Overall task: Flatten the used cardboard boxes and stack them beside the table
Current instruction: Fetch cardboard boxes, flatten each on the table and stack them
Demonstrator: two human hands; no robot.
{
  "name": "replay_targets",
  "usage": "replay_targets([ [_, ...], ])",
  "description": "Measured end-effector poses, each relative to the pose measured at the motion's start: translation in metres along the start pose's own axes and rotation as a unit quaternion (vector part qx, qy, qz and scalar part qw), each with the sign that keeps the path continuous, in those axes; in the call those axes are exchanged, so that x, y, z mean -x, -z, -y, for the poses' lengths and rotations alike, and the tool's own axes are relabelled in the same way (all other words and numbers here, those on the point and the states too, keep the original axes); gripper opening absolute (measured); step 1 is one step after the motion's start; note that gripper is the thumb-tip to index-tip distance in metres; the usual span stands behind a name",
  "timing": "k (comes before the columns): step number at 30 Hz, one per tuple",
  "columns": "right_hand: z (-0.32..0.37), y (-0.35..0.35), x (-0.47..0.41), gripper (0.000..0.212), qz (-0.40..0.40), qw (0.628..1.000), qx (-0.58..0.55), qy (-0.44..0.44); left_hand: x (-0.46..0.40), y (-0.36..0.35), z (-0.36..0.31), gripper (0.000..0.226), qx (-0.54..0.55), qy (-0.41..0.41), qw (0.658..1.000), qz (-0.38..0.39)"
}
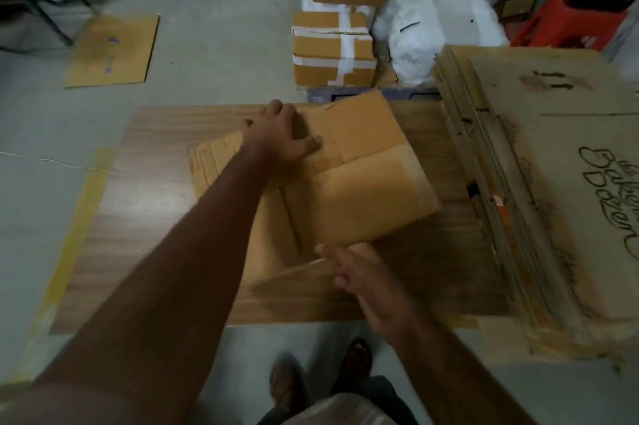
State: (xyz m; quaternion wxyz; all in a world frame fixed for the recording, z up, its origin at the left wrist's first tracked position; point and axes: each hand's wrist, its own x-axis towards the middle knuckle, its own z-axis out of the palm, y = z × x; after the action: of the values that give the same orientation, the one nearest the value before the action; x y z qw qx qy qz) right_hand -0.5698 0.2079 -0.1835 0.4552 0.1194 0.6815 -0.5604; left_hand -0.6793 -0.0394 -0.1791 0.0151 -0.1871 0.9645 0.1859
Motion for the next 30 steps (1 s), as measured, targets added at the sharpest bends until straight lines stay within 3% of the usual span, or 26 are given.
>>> replay_targets([
  [3, -0.015, -0.03, 0.001, 0.062, 0.046, 0.996, 0.009, -0.079, -0.004, -0.025, -0.004, 0.088, -0.094, -0.081, 0.985, 0.118],
  [8, -0.024, -0.04, -0.002, 0.081, 0.018, 0.998, 0.003, -0.066, 0.011, -0.052, 0.003, 0.089, -0.065, -0.101, 0.986, 0.113],
  [11, -0.022, -0.039, 0.004, 0.07, 0.001, 0.999, 0.026, -0.041, 0.016, -0.043, 0.013, 0.086, -0.059, -0.109, 0.985, 0.119],
  [14, -0.011, -0.036, 0.011, 0.038, -0.02, 0.989, 0.149, 0.011, 0.043, -0.033, 0.026, 0.078, -0.02, -0.107, 0.991, 0.076],
  [17, 0.005, -0.035, 0.011, 0.02, -0.137, 0.926, 0.303, 0.179, 0.084, -0.033, 0.044, 0.079, 0.034, -0.104, 0.994, 0.001],
  [20, 0.018, -0.039, -0.01, 0.053, -0.212, 0.828, 0.425, 0.299, 0.122, -0.044, 0.063, 0.083, 0.026, -0.075, 0.997, -0.019],
  [22, 0.022, -0.04, -0.031, 0.077, -0.206, 0.778, 0.521, 0.283, 0.141, -0.054, 0.073, 0.083, -0.016, -0.056, 0.998, -0.006],
  [25, 0.011, -0.035, -0.057, 0.081, -0.18, 0.713, 0.626, 0.258, 0.158, -0.061, 0.08, 0.081, -0.051, -0.046, 0.998, -0.004],
  [30, -0.002, -0.029, -0.07, 0.077, -0.172, 0.677, 0.664, 0.265, 0.164, -0.061, 0.079, 0.08, -0.059, -0.033, 0.998, 0.002],
])
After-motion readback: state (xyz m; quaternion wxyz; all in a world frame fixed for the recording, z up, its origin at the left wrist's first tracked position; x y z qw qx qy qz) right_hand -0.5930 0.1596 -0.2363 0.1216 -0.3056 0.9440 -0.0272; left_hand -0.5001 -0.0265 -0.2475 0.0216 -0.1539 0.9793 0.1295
